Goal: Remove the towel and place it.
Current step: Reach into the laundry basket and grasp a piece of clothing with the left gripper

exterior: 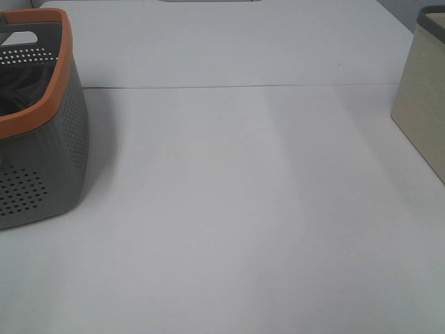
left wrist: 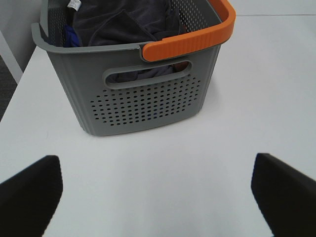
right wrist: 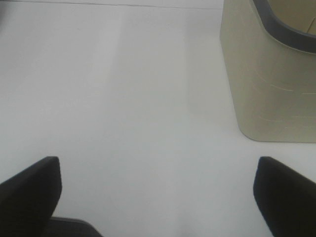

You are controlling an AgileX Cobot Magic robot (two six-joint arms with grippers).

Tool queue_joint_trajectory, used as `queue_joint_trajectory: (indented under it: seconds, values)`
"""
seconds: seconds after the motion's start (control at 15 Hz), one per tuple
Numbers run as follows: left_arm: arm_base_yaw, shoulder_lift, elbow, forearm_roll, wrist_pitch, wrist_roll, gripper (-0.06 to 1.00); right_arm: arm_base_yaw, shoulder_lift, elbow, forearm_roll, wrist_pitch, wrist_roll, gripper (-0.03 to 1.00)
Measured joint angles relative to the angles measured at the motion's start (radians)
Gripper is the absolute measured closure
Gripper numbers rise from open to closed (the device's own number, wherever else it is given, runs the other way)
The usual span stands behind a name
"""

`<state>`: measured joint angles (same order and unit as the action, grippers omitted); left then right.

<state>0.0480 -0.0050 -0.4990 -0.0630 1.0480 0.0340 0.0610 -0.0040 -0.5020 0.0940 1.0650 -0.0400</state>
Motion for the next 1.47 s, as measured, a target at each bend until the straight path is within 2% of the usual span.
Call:
queue_joint_trajectory:
  seconds: [1.47]
  values:
    - [0.000,0.000,0.000,0.001,0.000,0.000,-0.04,0.000,0.000,0.000,0.000,0.000,0.000,0.01]
